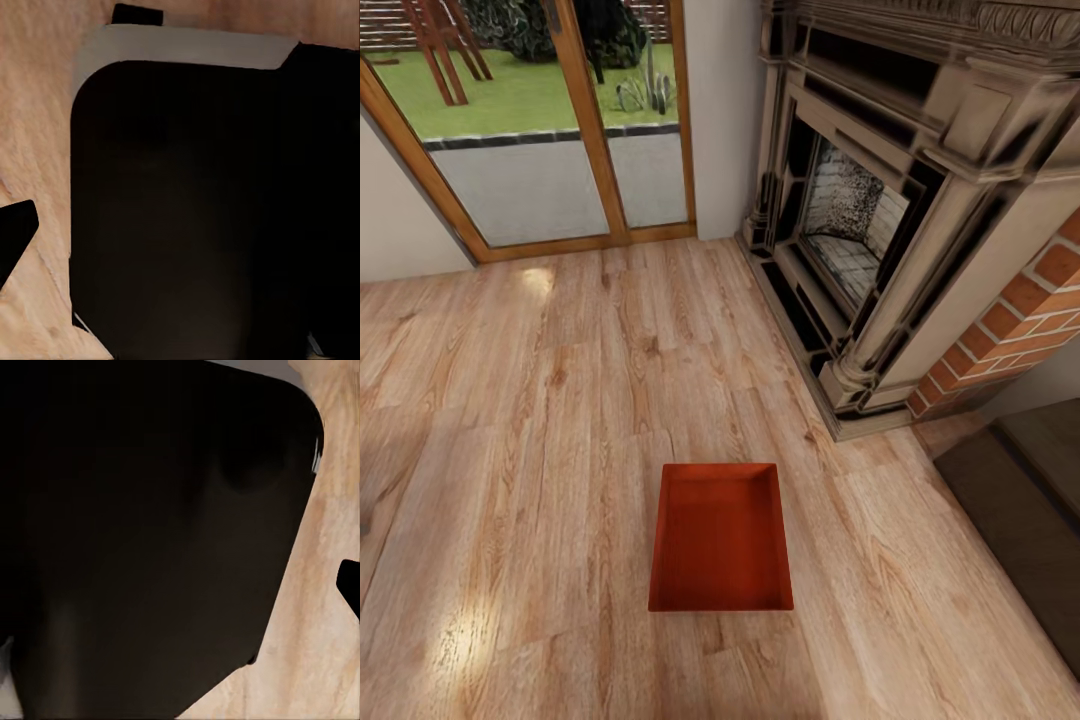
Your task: Move the two storage containers from the living room to the garage. In the garage, place one container on the floor and stack the other container on top of it (either order is fine).
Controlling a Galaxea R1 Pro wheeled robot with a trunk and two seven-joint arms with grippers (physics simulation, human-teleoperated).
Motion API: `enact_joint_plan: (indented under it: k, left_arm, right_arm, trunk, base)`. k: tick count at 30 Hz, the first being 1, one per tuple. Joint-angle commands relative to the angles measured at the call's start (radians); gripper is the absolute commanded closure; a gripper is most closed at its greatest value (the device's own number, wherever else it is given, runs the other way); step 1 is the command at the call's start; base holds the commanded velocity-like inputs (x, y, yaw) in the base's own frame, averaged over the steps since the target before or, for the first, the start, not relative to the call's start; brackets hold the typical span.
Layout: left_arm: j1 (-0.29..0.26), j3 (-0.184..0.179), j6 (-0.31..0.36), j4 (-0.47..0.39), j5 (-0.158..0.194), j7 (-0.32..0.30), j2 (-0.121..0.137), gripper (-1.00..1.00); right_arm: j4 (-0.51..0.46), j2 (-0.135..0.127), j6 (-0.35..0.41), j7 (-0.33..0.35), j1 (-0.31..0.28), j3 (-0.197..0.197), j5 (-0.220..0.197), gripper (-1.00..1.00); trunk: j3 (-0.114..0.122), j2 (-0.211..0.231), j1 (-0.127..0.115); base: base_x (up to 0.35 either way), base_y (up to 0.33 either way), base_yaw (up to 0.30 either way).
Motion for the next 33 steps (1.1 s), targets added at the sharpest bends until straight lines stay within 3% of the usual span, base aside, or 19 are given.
enact_joint_plan:
  k: [1,4,5,8,13,14,16,17,20,24,30,33]
  left_arm:
    - [0.0,0.0,0.017,-0.064,0.009,-0.005,0.001,-1.0]
    - [0.0,-0.003,0.122,-0.247,0.008,-0.004,0.006,-1.0]
    - [0.0,-0.002,0.19,-0.358,0.008,-0.004,0.01,-1.0]
    - [0.0,-0.003,0.274,-0.495,0.007,-0.004,0.012,-1.0]
    - [0.0,-0.001,0.444,-0.757,0.006,-0.004,0.02,-1.0]
    - [-0.004,0.0,0.54,-0.895,0.005,-0.003,0.022,-1.0]
    - [-0.006,0.0,0.575,-0.928,0.004,-0.002,0.023,-1.0]
    - [-0.015,0.0,0.645,-0.947,-0.02,0.026,0.019,-1.0]
    - [-0.02,0.0,0.669,-0.945,-0.046,0.044,0.014,-1.0]
    - [-0.045,-0.001,0.677,-0.942,-0.054,0.05,0.012,-1.0]
    - [-0.178,-0.003,0.679,-0.843,-0.053,0.051,0.003,-1.0]
    - [-0.266,-0.004,0.678,-0.749,-0.055,0.051,-0.022,-1.0]
  right_arm:
    - [-0.059,-0.012,0.01,-0.015,0.0,0.008,-0.01,-1.0]
    - [-0.172,-0.033,0.074,-0.039,0.004,0.007,-0.01,-1.0]
    - [-0.21,-0.039,0.115,-0.045,-0.002,0.007,-0.01,-1.0]
    - [-0.244,-0.044,0.163,-0.048,-0.032,0.007,-0.01,-1.0]
    - [-0.304,-0.067,0.259,-0.049,-0.128,0.006,-0.011,-1.0]
    - [-0.371,-0.082,0.329,-0.06,-0.192,0.003,-0.012,-1.0]
    - [-0.395,-0.089,0.364,-0.085,-0.219,0.002,-0.012,-1.0]
    - [-0.433,-0.093,0.409,-0.138,-0.274,0.001,-0.012,-1.0]
    - [-0.445,-0.093,0.42,-0.152,-0.315,0.0,-0.012,-1.0]
    - [-0.448,-0.09,0.425,-0.159,-0.359,-0.001,-0.013,-1.0]
    - [-0.441,-0.085,0.428,-0.161,-0.418,-0.002,-0.016,-1.0]
    - [-0.434,-0.083,0.427,-0.161,-0.448,-0.002,-0.019,-1.0]
  trunk:
    - [-0.001,0.0,0.0]
    - [-0.001,0.0,0.0]
    - [-0.001,0.0,0.0]
    - [-0.001,0.0,0.0]
    - [-0.001,0.0,0.0]
    - [-0.001,0.0,0.0]
    - [-0.001,0.0,0.0]
    - [-0.001,0.0,0.0]
    - [-0.001,0.0,0.0]
    - [-0.001,0.0,0.0]
    - [-0.001,0.0,0.0]
    - [-0.001,0.0,0.0]
  base:
    - [0.0,0.0,0.0]
    - [0.0,0.0,0.0]
    - [0.0,0.0,0.0]
    - [0.0,0.0,0.0]
    - [0.0,0.0,0.0]
    - [0.0,0.0,0.0]
    - [0.0,0.0,0.0]
    - [0.0,0.0,0.0]
    - [0.0,0.0,0.0]
    - [0.0,0.0,0.0]
    - [0.0,0.0,0.0]
    - [0.0,0.0,0.0]
